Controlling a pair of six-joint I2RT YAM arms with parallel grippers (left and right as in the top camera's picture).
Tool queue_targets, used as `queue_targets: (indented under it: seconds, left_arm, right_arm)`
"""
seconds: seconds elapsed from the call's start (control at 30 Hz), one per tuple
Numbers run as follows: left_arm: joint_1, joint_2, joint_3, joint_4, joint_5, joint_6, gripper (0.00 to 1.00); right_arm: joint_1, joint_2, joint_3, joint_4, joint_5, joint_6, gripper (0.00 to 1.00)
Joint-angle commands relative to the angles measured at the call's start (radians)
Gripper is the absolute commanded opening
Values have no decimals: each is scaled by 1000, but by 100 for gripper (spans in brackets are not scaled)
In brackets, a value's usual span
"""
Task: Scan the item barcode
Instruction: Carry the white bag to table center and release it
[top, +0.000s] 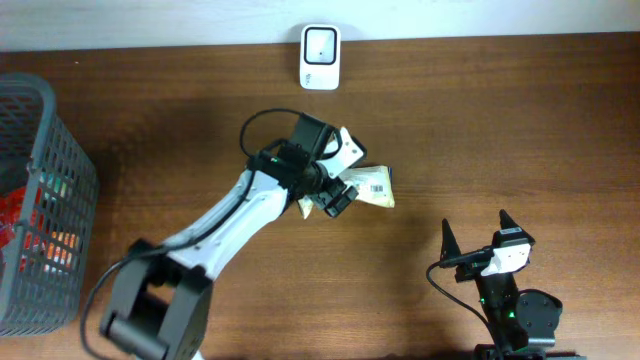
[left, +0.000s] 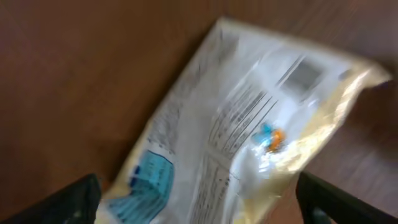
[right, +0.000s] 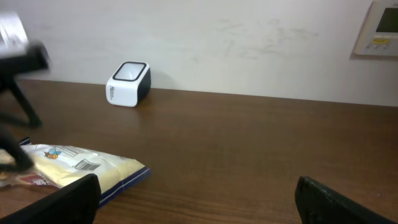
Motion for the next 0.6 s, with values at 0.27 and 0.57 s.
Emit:
queue_targets:
  seconds: [0.27, 0.57]
  left_arm:
    - [67, -291, 48, 14, -45, -29, 99]
    - [508, -402, 179, 21, -105, -163, 99]
  right_arm:
    - [6, -8, -5, -5, 8, 4, 99]
    - [6, -8, -5, -5, 8, 4, 99]
